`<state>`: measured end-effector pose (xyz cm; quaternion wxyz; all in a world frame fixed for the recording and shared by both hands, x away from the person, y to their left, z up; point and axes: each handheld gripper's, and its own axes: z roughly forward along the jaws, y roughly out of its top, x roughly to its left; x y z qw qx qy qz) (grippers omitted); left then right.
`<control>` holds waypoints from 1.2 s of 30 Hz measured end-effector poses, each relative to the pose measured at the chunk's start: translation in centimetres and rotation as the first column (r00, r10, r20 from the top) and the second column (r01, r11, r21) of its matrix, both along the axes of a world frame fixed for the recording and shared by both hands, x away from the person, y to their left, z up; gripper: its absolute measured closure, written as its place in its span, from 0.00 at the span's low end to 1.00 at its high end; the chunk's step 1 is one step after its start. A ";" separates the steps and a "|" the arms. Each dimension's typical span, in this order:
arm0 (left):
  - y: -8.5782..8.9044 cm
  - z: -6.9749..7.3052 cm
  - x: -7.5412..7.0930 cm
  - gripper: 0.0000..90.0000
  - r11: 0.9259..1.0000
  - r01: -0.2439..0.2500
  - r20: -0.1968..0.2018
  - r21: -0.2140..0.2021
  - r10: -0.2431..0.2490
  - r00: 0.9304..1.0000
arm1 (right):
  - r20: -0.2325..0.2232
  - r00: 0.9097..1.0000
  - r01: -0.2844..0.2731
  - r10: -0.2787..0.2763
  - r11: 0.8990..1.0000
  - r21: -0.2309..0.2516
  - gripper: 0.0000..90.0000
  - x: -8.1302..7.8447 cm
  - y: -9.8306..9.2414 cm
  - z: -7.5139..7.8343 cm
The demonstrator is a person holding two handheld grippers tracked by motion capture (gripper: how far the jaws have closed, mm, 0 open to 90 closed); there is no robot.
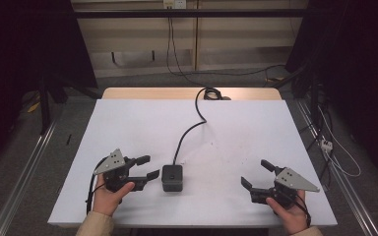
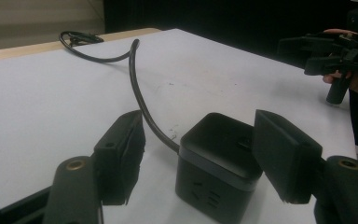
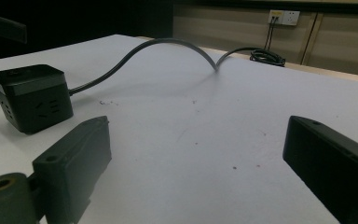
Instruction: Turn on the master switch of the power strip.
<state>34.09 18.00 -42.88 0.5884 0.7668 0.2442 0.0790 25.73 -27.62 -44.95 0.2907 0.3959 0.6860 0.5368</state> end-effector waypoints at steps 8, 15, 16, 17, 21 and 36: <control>-0.5 0.1 0.1 0.49 1.000 0.012 -0.013 -0.002 -0.012 1.000 | 0.003 1.000 0.002 -0.002 1.000 0.001 0.08 0.0 0.0 0.0; -0.8 0.2 0.2 0.54 1.000 0.016 -0.031 0.003 -0.016 0.999 | 0.003 1.000 0.001 -0.001 1.000 -0.001 0.08 0.0 0.0 0.0; -0.9 0.2 0.2 0.56 1.000 0.017 -0.032 0.003 -0.017 0.999 | 0.004 1.000 0.000 0.000 1.000 0.000 0.08 0.0 0.0 0.0; -0.9 0.2 0.2 0.56 1.000 0.022 -0.032 0.000 -0.022 0.999 | 0.004 1.000 0.001 -0.001 1.000 0.000 0.08 0.0 0.0 0.0; -1.0 0.3 0.3 0.59 1.000 0.026 -0.038 0.003 -0.025 0.999 | 0.005 1.000 0.001 -0.001 1.000 -0.001 0.08 0.0 0.0 0.0; -1.6 0.4 0.3 0.70 0.999 0.048 -0.042 0.011 -0.047 0.998 | 0.007 1.000 0.002 -0.002 1.000 -0.002 0.08 0.0 0.0 0.1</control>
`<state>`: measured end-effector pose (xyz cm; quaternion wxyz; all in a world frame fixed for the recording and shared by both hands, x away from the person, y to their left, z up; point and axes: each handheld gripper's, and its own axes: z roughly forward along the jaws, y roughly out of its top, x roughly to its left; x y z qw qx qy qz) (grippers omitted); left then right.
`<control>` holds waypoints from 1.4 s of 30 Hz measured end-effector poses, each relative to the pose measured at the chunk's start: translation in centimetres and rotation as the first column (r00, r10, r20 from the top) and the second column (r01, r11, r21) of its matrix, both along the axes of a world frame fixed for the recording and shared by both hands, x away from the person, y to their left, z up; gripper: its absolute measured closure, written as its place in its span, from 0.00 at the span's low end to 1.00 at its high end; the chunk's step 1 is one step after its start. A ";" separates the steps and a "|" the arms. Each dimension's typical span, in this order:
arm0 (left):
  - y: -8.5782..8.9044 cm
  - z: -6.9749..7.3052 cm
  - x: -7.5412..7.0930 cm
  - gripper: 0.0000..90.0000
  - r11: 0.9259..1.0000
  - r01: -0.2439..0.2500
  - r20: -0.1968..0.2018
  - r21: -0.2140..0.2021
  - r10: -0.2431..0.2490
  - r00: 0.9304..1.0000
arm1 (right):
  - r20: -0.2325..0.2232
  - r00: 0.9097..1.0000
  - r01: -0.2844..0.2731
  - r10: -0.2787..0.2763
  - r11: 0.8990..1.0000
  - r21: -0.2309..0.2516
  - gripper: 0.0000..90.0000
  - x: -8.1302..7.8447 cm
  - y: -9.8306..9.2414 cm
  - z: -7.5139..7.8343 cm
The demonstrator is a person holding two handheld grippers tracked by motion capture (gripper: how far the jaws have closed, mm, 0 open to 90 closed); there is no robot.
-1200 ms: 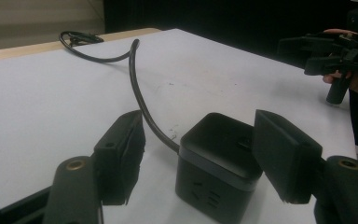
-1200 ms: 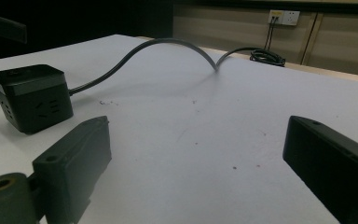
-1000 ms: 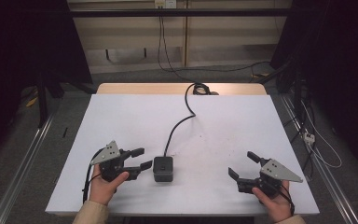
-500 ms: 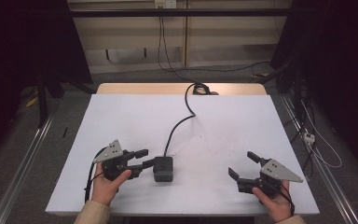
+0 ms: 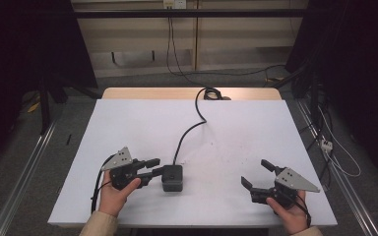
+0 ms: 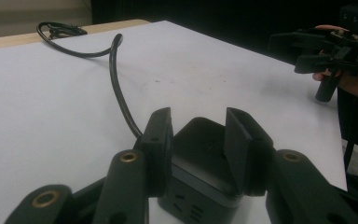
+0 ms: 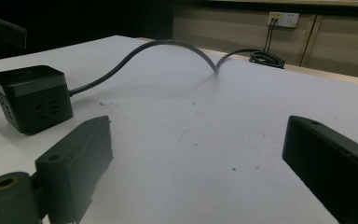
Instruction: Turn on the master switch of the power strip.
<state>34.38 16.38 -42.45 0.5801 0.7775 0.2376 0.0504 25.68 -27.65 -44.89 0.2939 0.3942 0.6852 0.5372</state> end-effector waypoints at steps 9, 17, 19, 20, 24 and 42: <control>-0.3 -0.1 0.1 0.76 1.000 0.010 -0.015 0.010 -0.009 1.000 | 0.001 1.000 0.004 -0.004 1.000 0.001 0.08 0.0 0.0 0.0; -0.8 0.0 0.0 0.82 1.000 0.023 -0.017 0.010 -0.023 1.000 | 0.003 1.000 0.005 -0.005 1.000 0.001 0.08 0.0 -0.1 0.0; -0.8 0.0 0.0 0.83 1.000 0.025 -0.016 0.012 -0.025 1.000 | 0.001 1.000 0.005 -0.005 1.000 0.001 0.08 0.0 0.0 0.0; -0.9 0.0 0.0 0.83 1.000 0.027 -0.016 0.012 -0.026 1.000 | 0.001 1.000 0.005 -0.005 1.000 0.001 0.08 0.0 0.0 0.0; -1.1 0.0 0.0 0.84 0.999 0.034 -0.014 0.017 -0.034 0.999 | 0.001 1.000 0.005 -0.005 1.000 0.001 0.08 0.0 0.0 0.0; -1.8 -0.1 -0.1 0.94 0.997 0.071 -0.023 0.029 -0.071 0.997 | 0.004 1.000 0.005 -0.005 1.000 0.002 0.08 0.0 -0.1 0.0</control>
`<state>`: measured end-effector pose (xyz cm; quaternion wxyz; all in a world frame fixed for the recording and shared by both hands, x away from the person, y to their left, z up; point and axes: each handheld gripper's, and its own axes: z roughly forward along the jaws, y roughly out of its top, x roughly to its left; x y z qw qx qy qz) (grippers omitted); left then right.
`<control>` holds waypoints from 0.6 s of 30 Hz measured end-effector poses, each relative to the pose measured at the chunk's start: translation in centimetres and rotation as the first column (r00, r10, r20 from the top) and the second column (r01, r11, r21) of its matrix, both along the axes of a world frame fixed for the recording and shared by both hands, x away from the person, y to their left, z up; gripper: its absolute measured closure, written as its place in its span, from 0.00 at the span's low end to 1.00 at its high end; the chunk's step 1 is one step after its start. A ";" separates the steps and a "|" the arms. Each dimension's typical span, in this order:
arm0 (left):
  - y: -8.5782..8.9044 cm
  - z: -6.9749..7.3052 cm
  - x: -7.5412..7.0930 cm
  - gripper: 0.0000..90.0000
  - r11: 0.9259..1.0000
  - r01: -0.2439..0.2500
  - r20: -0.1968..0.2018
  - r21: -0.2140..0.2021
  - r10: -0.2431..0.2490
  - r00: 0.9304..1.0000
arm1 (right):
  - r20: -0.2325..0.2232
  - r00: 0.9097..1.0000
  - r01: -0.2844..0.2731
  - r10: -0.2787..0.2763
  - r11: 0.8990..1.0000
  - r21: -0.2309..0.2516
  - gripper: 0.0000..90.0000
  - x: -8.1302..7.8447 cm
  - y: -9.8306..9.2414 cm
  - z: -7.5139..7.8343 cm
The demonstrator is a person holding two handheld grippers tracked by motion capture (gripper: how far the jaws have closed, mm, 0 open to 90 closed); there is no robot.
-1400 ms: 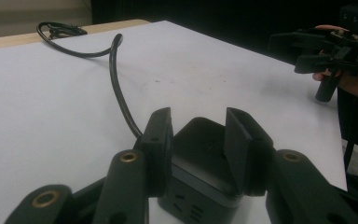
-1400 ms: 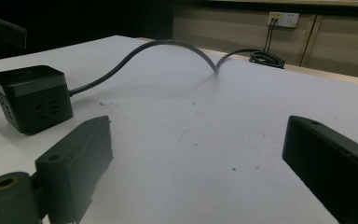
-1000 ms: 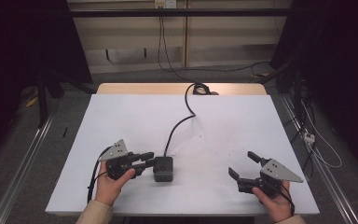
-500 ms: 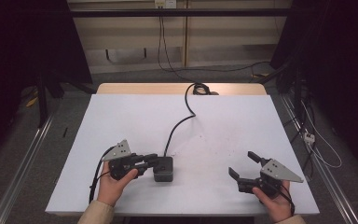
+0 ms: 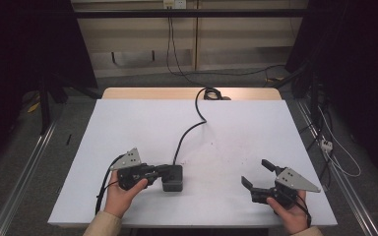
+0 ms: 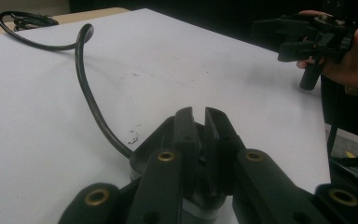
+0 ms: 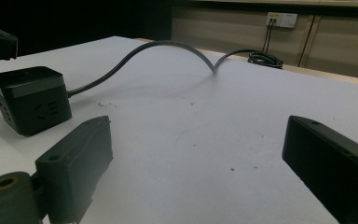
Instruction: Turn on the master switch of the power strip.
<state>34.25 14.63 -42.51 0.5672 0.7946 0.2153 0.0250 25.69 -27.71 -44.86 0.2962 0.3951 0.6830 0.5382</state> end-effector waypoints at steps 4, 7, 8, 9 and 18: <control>-0.1 -0.1 0.0 0.95 1.000 0.006 -0.011 0.004 -0.006 1.000 | 0.000 1.000 -0.001 0.001 1.000 0.000 0.08 0.0 0.0 0.0; -0.1 -0.1 0.0 0.97 1.000 0.008 -0.016 0.001 -0.008 1.000 | 0.001 1.000 -0.001 0.001 1.000 0.001 0.08 0.0 0.0 0.0; -0.2 -0.1 0.0 0.97 1.000 0.007 -0.020 0.000 -0.007 1.000 | 0.001 1.000 -0.002 0.002 1.000 0.001 0.09 0.0 0.0 0.0; -0.2 -0.1 0.0 0.97 1.000 0.008 -0.019 0.002 -0.008 1.000 | 0.001 1.000 -0.002 0.002 1.000 0.000 0.09 0.0 0.0 0.0; -0.6 -0.1 -0.1 1.00 1.000 0.029 -0.028 0.011 -0.029 0.999 | 0.002 1.000 -0.001 0.001 1.000 -0.002 0.09 0.0 0.0 0.0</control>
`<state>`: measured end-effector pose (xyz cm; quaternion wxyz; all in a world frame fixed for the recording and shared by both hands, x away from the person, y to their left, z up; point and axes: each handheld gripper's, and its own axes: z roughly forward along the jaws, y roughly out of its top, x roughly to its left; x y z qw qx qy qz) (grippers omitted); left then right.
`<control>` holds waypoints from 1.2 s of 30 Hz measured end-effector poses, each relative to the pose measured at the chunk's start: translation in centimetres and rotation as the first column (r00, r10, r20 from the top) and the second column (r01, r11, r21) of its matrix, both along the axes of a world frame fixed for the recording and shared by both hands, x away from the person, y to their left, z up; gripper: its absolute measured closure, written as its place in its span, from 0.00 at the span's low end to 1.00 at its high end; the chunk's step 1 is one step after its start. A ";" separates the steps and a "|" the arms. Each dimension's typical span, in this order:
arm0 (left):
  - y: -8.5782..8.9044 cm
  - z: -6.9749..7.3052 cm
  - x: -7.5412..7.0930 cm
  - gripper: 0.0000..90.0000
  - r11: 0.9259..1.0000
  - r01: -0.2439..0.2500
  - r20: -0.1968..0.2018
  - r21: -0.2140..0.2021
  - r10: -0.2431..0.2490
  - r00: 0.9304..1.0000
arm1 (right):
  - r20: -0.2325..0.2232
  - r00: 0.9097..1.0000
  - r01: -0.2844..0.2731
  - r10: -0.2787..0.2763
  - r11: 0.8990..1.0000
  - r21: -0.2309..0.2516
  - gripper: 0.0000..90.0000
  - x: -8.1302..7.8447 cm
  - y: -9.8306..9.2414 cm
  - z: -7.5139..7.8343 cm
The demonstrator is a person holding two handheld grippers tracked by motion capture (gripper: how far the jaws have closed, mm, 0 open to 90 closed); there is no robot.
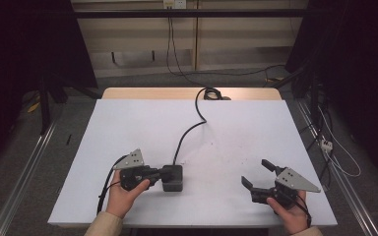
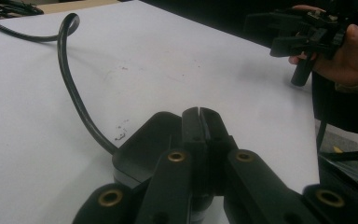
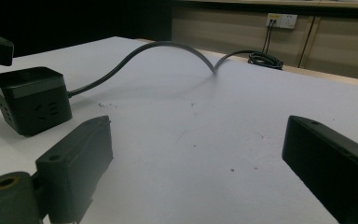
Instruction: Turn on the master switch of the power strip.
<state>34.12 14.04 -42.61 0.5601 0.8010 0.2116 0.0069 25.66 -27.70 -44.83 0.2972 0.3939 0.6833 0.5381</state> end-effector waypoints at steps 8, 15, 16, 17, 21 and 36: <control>-0.2 -0.1 0.0 1.00 1.000 0.004 -0.008 0.012 -0.004 1.000 | 0.002 1.000 0.000 0.000 1.000 0.000 0.09 0.0 0.0 0.0; -0.2 -0.2 0.0 1.00 1.000 0.006 -0.002 0.022 -0.006 1.000 | 0.002 1.000 0.000 0.000 1.000 -0.001 0.09 0.0 0.0 0.1; -0.2 -0.2 0.0 1.00 1.000 0.006 -0.003 0.019 -0.006 1.000 | 0.002 1.000 0.000 0.000 1.000 -0.001 0.09 0.0 0.0 0.1; -0.2 -0.2 0.0 1.00 1.000 0.007 -0.005 0.018 -0.007 1.000 | 0.003 1.000 -0.001 0.001 1.000 -0.001 0.09 0.0 0.0 0.1; -0.3 -0.2 0.0 1.00 1.000 0.009 -0.004 0.027 -0.009 1.000 | 0.002 1.000 -0.002 0.002 1.000 0.000 0.09 0.0 0.0 0.1; -0.3 -0.5 0.1 1.00 0.999 0.013 -0.006 0.038 -0.013 1.000 | 0.003 1.000 -0.002 0.002 1.000 -0.002 0.09 -0.1 0.0 0.1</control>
